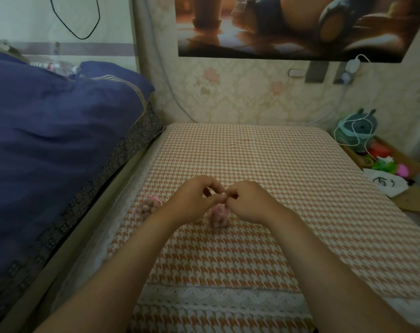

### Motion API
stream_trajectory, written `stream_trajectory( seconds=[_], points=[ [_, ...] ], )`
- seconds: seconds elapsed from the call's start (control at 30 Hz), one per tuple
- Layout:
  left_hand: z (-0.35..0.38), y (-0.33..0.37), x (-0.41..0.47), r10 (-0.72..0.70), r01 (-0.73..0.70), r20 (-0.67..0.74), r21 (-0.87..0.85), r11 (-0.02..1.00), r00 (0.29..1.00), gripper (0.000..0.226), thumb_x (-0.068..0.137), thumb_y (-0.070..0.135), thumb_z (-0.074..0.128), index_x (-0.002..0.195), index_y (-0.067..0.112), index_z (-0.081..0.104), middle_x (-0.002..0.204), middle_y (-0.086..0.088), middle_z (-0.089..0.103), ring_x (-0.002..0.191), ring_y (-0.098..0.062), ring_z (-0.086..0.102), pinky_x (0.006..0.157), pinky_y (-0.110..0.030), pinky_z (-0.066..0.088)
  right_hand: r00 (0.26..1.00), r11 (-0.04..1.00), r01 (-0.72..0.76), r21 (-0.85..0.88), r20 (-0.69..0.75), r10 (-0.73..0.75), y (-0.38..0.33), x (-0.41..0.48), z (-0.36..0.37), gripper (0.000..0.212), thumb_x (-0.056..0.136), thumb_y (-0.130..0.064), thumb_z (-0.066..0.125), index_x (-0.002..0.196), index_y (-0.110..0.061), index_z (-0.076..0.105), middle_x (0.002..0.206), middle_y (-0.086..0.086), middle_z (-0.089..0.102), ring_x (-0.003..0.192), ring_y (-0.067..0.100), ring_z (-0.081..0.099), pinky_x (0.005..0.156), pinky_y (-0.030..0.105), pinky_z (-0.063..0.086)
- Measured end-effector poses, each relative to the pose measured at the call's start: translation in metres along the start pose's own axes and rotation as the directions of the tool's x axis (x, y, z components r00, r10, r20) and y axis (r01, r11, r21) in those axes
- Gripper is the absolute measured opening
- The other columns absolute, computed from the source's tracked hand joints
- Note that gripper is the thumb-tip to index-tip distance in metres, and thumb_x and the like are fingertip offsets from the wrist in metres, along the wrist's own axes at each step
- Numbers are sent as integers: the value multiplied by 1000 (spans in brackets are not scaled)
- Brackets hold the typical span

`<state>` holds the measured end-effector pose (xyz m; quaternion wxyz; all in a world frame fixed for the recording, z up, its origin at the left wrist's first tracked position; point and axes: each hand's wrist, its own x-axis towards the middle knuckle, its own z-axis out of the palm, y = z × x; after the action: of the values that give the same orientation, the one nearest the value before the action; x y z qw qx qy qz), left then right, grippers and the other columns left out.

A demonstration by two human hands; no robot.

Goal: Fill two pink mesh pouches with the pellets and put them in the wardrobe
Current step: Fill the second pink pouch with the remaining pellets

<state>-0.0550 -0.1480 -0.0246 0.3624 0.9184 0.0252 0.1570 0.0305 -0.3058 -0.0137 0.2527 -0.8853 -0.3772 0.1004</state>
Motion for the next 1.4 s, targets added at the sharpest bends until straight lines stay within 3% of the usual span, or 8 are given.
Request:
stream_trajectory(
  seconds=[0.17, 0.33, 0.53, 0.77, 1.07, 1.2, 1.3, 1.4],
  points=[
    [7, -6, 4, -27, 23, 26, 116, 993, 999, 11, 85, 38, 72, 93, 30, 69, 96, 14, 56, 84, -4, 61, 77, -31, 54, 1000, 1000, 2, -9, 14, -2, 2, 1, -1, 26, 88, -23, 53, 72, -32, 70, 71, -2, 69, 66, 18, 64, 62, 39, 53],
    [8, -5, 5, -112, 112, 7, -104, 988, 994, 21, 88, 35, 68, 105, 24, 64, 100, 12, 64, 86, -11, 63, 73, -27, 54, 1000, 1000, -1, -6, 5, 1, 4, 4, -1, 27, 89, -22, 52, 91, -31, 77, 69, -10, 66, 61, 9, 59, 59, 31, 47],
    [16, -18, -4, -151, 177, 231, -95, 980, 961, 79, 70, 37, 84, 136, 30, 42, 118, 10, 61, 98, -1, 62, 79, -21, 54, 1000, 1000, 7, 5, 20, -7, 4, 5, -2, 31, 91, -22, 52, 99, -36, 79, 72, -9, 72, 52, 9, 55, 53, 29, 48],
    [31, -34, 4, -132, 132, 105, 11, 991, 986, 37, 62, 42, 88, 93, 27, 74, 83, 9, 72, 76, -7, 66, 69, -33, 55, 1000, 1000, 13, 23, 6, -13, 6, 6, -3, 30, 90, -24, 53, 96, -38, 79, 84, -13, 75, 54, 1, 59, 62, 30, 55],
    [29, -37, 3, -132, 137, 84, -47, 990, 988, 40, 58, 41, 90, 93, 30, 73, 85, 10, 74, 78, -4, 68, 73, -38, 57, 1000, 998, 23, -58, -6, -23, 8, 5, -6, 25, 83, -26, 60, 88, -41, 78, 82, -11, 75, 69, 9, 67, 69, 37, 59],
    [13, -34, 1, -168, 203, 214, -155, 967, 962, 79, 70, 31, 87, 136, 33, 45, 118, 9, 62, 106, -8, 61, 88, -28, 54, 999, 995, 39, -95, -8, -40, 5, 2, -7, 25, 86, -24, 59, 87, -38, 79, 80, -17, 70, 73, 5, 65, 69, 32, 56],
    [-3, -42, -3, -230, 272, 222, -179, 946, 948, 54, 84, 7, 67, 129, 30, 47, 115, 7, 60, 109, -16, 60, 80, -30, 55, 999, 995, 42, -93, -15, -44, 5, 3, -6, 25, 86, -24, 58, 86, -37, 79, 88, -17, 74, 76, 7, 67, 74, 34, 59],
    [-15, -50, -9, -263, 248, 145, 114, 962, 954, 38, 85, 6, 58, 115, 30, 62, 109, 9, 61, 92, -9, 59, 72, -19, 50, 999, 995, 49, -88, -15, -50, 6, 4, -5, 26, 86, -25, 57, 88, -37, 79, 93, -16, 76, 75, 8, 69, 75, 37, 60]
  ],
)
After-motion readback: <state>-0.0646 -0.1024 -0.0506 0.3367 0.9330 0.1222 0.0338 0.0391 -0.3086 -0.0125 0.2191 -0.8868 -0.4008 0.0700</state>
